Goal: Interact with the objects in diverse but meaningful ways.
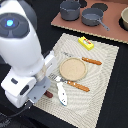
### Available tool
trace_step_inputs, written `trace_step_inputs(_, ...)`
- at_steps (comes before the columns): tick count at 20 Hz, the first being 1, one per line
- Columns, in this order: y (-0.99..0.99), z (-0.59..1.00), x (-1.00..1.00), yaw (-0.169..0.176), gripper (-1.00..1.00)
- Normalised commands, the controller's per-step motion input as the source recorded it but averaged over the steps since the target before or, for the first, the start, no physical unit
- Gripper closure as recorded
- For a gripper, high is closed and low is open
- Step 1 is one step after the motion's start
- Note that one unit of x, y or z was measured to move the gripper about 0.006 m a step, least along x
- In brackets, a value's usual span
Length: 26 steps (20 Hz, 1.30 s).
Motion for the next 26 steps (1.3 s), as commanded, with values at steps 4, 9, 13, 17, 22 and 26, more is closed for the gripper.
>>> trace_step_inputs(4,0.02,0.82,0.12,-0.042,-1.00)
trace_step_inputs(9,0.03,0.99,0.17,-0.022,-1.00)
trace_step_inputs(13,0.03,0.97,0.41,-0.029,-1.00)
trace_step_inputs(17,0.14,0.85,0.92,-0.059,-1.00)
trace_step_inputs(22,0.09,0.55,0.87,-0.104,-1.00)
trace_step_inputs(26,0.05,0.27,0.86,-0.111,-1.00)
